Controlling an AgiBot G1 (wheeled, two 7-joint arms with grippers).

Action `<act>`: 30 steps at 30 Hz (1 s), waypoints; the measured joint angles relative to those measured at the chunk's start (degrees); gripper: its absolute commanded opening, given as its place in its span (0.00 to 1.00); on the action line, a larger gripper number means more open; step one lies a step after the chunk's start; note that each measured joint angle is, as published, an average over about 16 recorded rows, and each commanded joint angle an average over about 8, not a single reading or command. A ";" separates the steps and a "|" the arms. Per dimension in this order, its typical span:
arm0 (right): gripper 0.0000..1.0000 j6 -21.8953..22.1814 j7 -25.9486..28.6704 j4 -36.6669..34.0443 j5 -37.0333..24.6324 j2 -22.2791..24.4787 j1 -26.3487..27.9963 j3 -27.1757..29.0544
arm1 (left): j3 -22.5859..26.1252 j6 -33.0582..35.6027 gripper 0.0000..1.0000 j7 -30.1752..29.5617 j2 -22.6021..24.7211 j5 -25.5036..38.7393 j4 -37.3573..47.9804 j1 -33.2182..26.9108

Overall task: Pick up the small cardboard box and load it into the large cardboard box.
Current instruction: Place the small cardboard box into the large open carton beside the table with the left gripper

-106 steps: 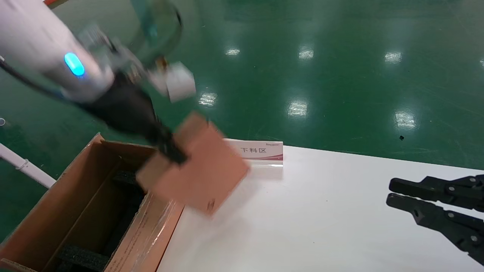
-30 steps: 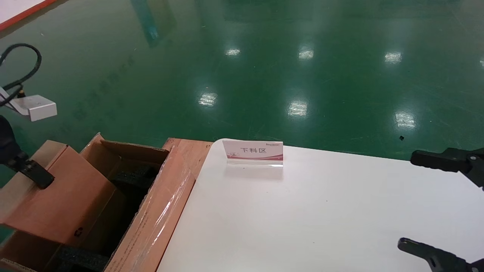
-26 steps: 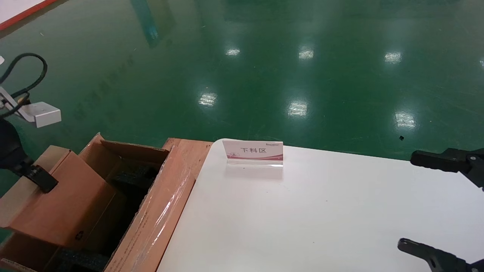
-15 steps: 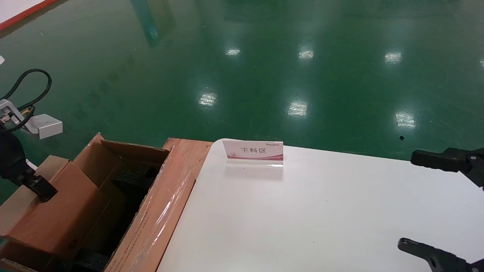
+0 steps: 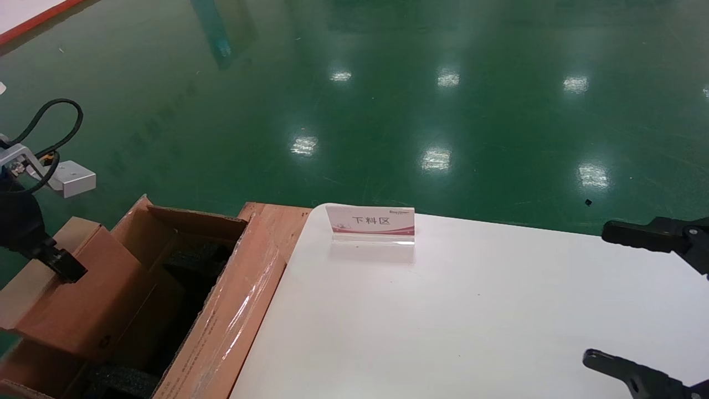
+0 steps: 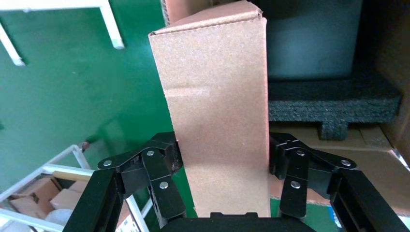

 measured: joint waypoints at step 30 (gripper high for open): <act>1.00 0.04 -0.05 0.00 0.07 0.04 0.02 -0.10 | -1.40 -5.56 0.00 0.30 2.07 0.52 3.69 8.00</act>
